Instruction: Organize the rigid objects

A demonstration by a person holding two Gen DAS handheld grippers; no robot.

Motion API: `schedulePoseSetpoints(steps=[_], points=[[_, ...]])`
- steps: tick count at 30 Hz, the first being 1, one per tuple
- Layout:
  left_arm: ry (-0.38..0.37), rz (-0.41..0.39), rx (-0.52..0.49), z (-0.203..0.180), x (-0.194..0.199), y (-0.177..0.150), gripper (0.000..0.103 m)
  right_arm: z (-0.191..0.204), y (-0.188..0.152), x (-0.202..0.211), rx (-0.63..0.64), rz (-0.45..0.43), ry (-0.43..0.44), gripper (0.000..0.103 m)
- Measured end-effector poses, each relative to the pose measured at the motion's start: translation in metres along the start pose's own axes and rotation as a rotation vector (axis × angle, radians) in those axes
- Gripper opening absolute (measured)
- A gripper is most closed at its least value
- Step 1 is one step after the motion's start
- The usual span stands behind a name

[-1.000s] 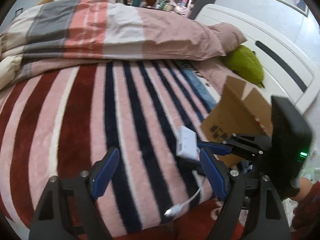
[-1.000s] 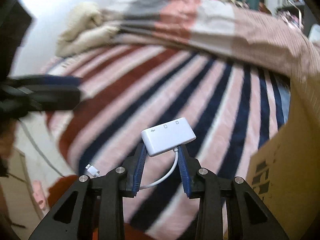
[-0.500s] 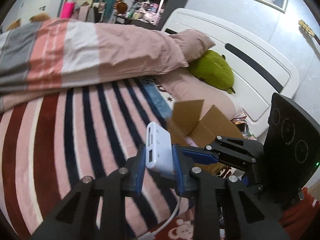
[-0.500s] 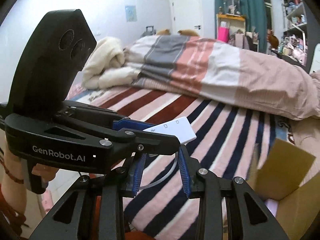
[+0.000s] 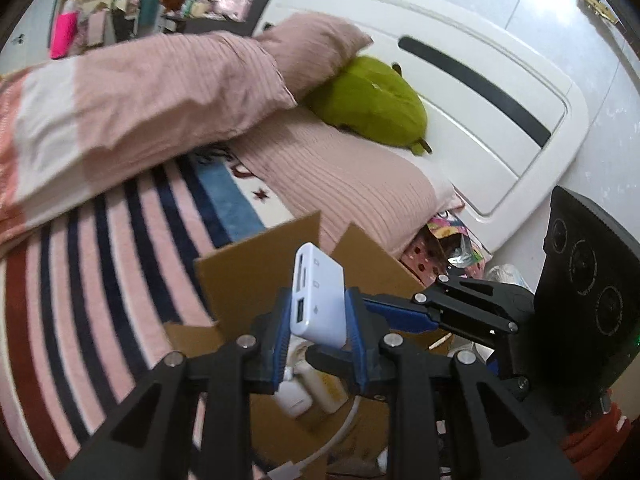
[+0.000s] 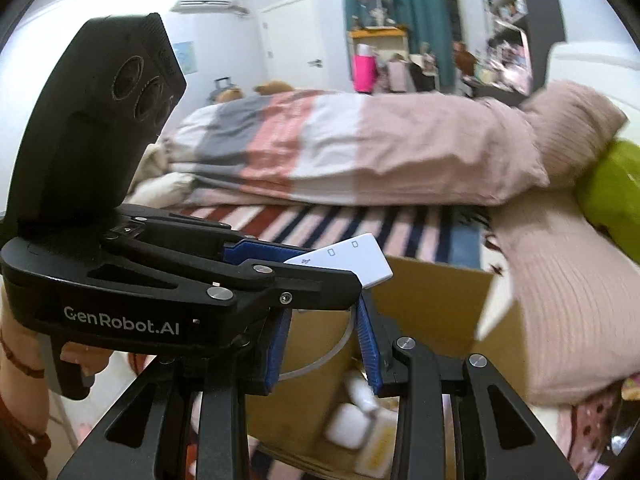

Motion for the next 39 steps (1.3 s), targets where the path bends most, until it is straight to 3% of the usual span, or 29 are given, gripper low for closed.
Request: schedulePoseSetpoints(steps=[8, 10, 12, 19, 21, 30, 31, 33, 35, 37, 39], points=[[-0.002, 0.084, 0.007, -0.002, -0.045, -0.002, 0.025, -0.045, -0.026, -0.013, -0.049, 0.081, -0.052, 0.028], [0.019, 0.085, 0.001, -0.001, -0.047, -0.003, 0.036, -0.049, -0.030, -0.019, -0.053, 0.107, -0.065, 0.029], [0.034, 0.078, 0.000, 0.001, -0.045, -0.003, 0.058, -0.052, -0.036, -0.024, -0.060, 0.135, -0.081, 0.029], [0.091, 0.042, -0.016, 0.005, -0.023, -0.005, 0.073, -0.051, -0.040, -0.028, -0.073, 0.164, -0.064, 0.041], [0.118, 0.020, -0.018, 0.006, -0.012, -0.007, 0.086, -0.049, -0.039, -0.028, -0.066, 0.164, -0.064, 0.043], [0.223, -0.113, -0.014, 0.019, 0.054, -0.024, 0.093, -0.027, -0.028, -0.015, -0.004, 0.100, -0.049, 0.070], [0.250, -0.136, -0.003, 0.024, 0.065, -0.028, 0.093, -0.022, -0.026, -0.012, 0.007, 0.082, -0.045, 0.080], [0.304, -0.173, 0.018, 0.034, 0.079, -0.034, 0.094, -0.014, -0.022, -0.005, 0.021, 0.041, -0.028, 0.089], [0.381, -0.216, 0.050, 0.048, 0.095, -0.043, 0.101, -0.006, -0.017, 0.001, 0.037, 0.002, -0.015, 0.093], [0.414, -0.243, 0.081, 0.060, 0.106, -0.053, 0.102, 0.003, -0.014, 0.005, 0.060, -0.017, -0.007, 0.101], [0.451, -0.257, 0.127, 0.074, 0.116, -0.065, 0.102, 0.011, -0.011, 0.009, 0.085, -0.033, -0.001, 0.103]])
Point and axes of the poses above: each gripper's, at about its wrist camera, not at the fingertips, and x roughly against the way its jaws point, z to its left, y to its top, the point moved 8 cm from there along -x, roughly the way its jaws point, and after that the axes turned 3 degrees about z, right-handed, at the moved point
